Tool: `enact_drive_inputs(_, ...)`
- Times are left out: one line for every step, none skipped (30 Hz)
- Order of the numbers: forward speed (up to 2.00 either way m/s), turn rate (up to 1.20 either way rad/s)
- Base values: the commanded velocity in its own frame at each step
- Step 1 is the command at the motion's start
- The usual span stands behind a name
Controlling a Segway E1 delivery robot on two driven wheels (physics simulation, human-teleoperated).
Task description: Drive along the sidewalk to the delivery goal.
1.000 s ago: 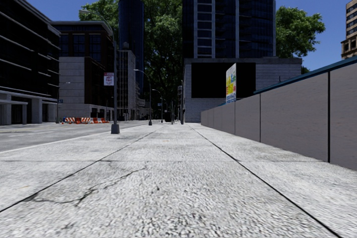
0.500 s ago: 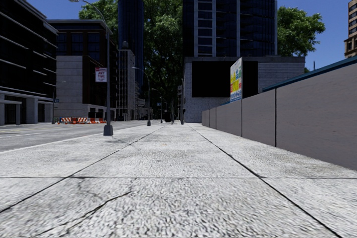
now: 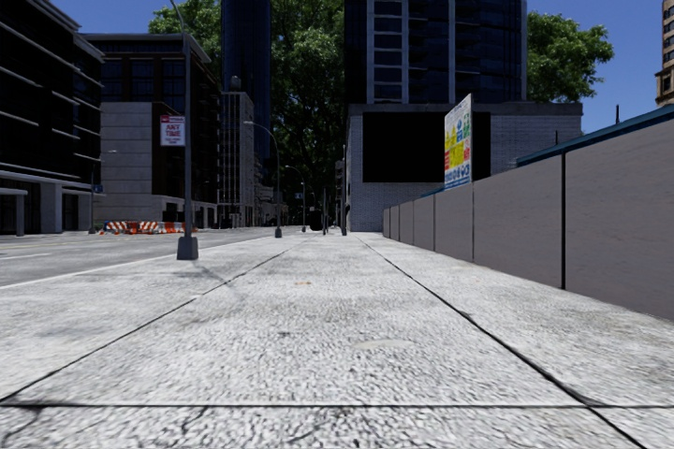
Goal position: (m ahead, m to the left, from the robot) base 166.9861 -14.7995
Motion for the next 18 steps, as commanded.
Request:
enact_drive_inputs(2.00,0.00)
enact_drive_inputs(2.00,0.00)
enact_drive_inputs(2.00,0.00)
enact_drive_inputs(2.00,0.00)
enact_drive_inputs(2.00,0.00)
enact_drive_inputs(2.00,0.00)
enact_drive_inputs(2.00,0.00)
enact_drive_inputs(2.00,0.00)
enact_drive_inputs(2.00,0.00)
enact_drive_inputs(2.00,0.00)
enact_drive_inputs(2.00,0.00)
enact_drive_inputs(2.00,0.00)
enact_drive_inputs(2.00,0.00)
enact_drive_inputs(2.00,0.00)
enact_drive_inputs(2.00,0.00)
enact_drive_inputs(2.00,0.00)
enact_drive_inputs(2.00,0.00)
enact_drive_inputs(2.00,0.00)
